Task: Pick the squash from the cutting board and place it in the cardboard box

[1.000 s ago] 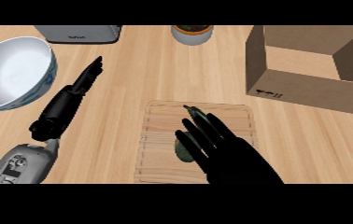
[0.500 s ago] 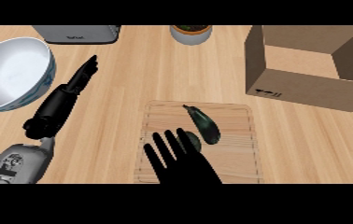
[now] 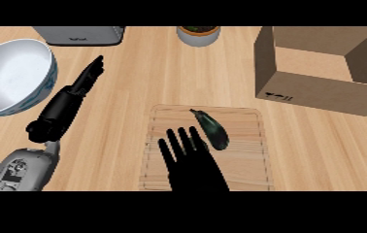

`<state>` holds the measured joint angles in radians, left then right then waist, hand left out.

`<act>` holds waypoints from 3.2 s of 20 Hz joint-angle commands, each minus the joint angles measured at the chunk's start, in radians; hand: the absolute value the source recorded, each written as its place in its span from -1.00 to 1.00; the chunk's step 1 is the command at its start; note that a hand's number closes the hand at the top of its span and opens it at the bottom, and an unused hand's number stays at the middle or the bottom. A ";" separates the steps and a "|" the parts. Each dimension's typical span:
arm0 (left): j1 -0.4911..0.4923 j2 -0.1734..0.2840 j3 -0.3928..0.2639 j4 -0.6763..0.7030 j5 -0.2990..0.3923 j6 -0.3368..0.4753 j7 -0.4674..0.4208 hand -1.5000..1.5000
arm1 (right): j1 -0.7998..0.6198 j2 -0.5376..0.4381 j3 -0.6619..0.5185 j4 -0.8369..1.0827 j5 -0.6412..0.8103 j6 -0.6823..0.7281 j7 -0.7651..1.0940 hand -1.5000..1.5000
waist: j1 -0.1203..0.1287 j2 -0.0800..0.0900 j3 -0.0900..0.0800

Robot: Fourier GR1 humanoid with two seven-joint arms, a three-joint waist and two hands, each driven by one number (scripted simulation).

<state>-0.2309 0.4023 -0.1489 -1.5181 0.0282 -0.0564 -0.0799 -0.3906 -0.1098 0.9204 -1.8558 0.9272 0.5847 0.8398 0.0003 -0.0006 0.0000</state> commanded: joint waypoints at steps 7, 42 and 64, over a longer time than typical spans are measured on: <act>0.078 -0.019 0.050 -0.072 -0.028 -0.065 0.000 0.00 | -0.002 0.052 -0.061 0.177 0.143 -0.023 -0.084 -1.00 | 0.005 0.000 0.000; 0.013 -0.151 0.160 -0.053 -0.144 -0.153 0.049 0.00 | 0.072 0.095 -0.130 0.500 0.387 -0.320 -0.496 1.00 | 0.002 0.000 0.000; 0.016 -0.137 0.203 -0.050 -0.134 -0.184 0.022 0.00 | 0.197 -0.487 -0.459 0.050 -0.084 -0.533 -1.445 1.00 | -0.012 -0.002 0.000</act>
<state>-0.2063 0.2533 0.0312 -1.5518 -0.1311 -0.2229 -0.0685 -0.2155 -0.4958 0.5731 -1.7087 0.9284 0.0780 -0.4879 -0.0122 -0.0015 0.0005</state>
